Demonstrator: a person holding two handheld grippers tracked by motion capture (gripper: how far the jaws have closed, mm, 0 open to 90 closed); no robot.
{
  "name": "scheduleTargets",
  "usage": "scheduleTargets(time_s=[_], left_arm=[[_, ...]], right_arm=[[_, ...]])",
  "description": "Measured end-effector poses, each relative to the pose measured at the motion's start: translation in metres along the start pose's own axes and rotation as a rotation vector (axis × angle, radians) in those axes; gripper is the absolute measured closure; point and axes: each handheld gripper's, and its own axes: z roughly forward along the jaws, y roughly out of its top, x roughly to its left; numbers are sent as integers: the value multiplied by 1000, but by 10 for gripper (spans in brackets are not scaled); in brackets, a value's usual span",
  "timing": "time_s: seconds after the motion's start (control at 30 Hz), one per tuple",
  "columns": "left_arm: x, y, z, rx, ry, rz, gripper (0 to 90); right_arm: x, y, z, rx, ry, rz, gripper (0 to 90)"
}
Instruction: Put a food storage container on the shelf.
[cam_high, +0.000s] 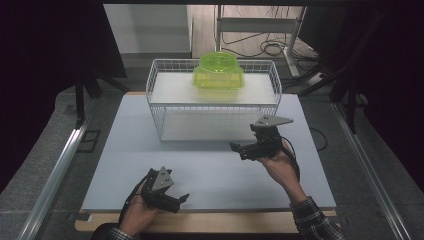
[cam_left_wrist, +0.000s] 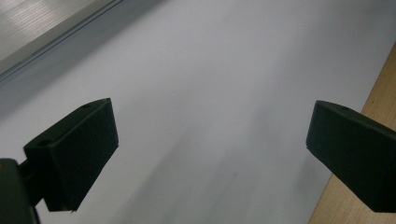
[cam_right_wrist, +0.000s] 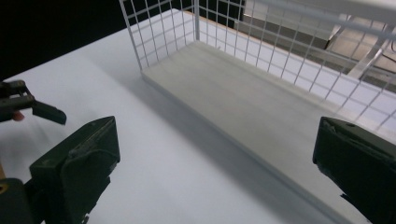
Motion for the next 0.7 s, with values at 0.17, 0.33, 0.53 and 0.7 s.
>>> scheduleTargets(time_s=[0.17,0.33,0.53,0.7], left_arm=[[0,0,0,1,-1,3,21],[0,0,0,3,-2,5,21],[-1,0,0,1,-6,3,21],[-1,0,-1,1,-6,4,21]], right_arm=[[-2,-18,-1,12,-16,-11,13],[-3,-36,1,52,-22,-33,28],[-3,-54,5,87,-24,-36,35],[-1,-65,7,90,-9,-22,38]])
